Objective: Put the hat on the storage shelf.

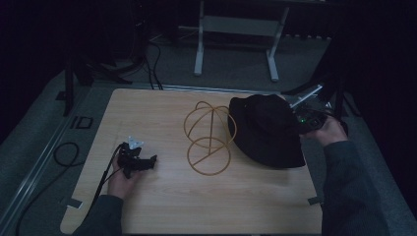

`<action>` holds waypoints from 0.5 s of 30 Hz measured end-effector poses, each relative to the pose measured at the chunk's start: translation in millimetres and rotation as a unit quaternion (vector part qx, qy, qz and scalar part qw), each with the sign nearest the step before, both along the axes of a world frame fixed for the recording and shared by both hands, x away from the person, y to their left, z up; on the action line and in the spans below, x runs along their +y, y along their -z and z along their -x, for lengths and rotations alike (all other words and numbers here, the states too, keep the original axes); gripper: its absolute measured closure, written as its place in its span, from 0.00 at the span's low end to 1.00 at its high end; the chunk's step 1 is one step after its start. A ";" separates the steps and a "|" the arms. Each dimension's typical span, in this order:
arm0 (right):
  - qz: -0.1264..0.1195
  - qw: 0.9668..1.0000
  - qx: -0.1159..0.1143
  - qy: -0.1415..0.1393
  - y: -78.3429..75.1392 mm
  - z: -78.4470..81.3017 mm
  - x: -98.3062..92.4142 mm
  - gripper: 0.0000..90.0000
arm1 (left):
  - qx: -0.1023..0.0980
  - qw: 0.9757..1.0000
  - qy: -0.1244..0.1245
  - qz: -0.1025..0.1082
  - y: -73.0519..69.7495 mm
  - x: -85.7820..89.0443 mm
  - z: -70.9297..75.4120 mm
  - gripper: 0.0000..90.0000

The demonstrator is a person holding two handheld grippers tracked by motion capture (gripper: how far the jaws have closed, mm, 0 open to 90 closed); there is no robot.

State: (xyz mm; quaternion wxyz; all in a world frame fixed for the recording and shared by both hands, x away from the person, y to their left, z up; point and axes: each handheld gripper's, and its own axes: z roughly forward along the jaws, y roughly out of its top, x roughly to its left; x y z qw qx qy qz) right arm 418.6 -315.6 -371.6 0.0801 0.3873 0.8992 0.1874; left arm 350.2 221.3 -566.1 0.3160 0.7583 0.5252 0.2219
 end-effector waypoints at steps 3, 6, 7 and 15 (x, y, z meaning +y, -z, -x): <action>-0.012 1.000 -0.011 -0.001 -8.0 1.7 -1.5 0.95 | 0.000 1.000 0.000 0.000 0.0 0.0 0.0 0.16; -0.012 1.000 -0.014 -0.005 -12.3 2.6 -1.3 0.95 | 0.000 1.000 0.000 0.000 0.0 0.0 0.0 0.16; -0.013 1.000 -0.013 -0.008 -13.5 2.9 -1.1 0.95 | 0.000 1.000 0.000 0.000 0.0 0.0 0.0 0.16; -0.016 1.000 -0.019 -0.016 -19.9 5.3 -1.2 0.95 | 0.000 1.000 0.000 0.000 0.0 0.0 0.0 0.16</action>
